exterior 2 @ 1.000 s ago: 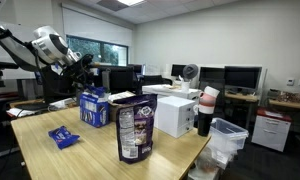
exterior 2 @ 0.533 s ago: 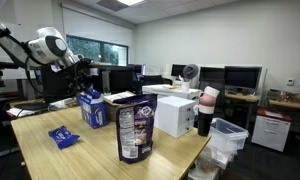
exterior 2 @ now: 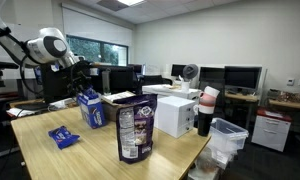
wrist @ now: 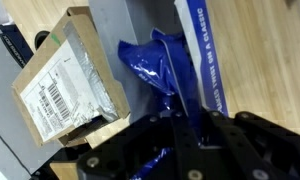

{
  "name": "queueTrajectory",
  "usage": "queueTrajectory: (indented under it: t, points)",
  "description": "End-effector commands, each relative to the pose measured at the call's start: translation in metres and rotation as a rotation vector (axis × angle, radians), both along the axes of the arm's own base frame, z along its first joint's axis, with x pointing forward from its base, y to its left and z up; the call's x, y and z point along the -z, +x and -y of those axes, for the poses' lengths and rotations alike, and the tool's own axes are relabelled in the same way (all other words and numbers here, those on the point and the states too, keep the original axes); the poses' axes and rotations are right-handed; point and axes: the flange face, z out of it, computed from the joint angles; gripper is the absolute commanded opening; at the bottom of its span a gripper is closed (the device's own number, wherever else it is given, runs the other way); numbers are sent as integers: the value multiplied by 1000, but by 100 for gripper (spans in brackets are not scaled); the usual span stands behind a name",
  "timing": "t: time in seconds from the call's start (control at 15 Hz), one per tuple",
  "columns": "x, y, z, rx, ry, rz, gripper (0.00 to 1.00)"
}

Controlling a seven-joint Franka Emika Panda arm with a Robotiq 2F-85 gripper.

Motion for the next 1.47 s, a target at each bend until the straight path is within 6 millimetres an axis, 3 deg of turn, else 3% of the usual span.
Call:
queueTrajectory:
  t: [0.0, 0.93, 1.4]
  points:
    - [5, 7, 0, 23, 4, -53, 4]
    - [32, 49, 3, 141, 14, -200, 4]
    - [27, 50, -3, 159, 2, -269, 4]
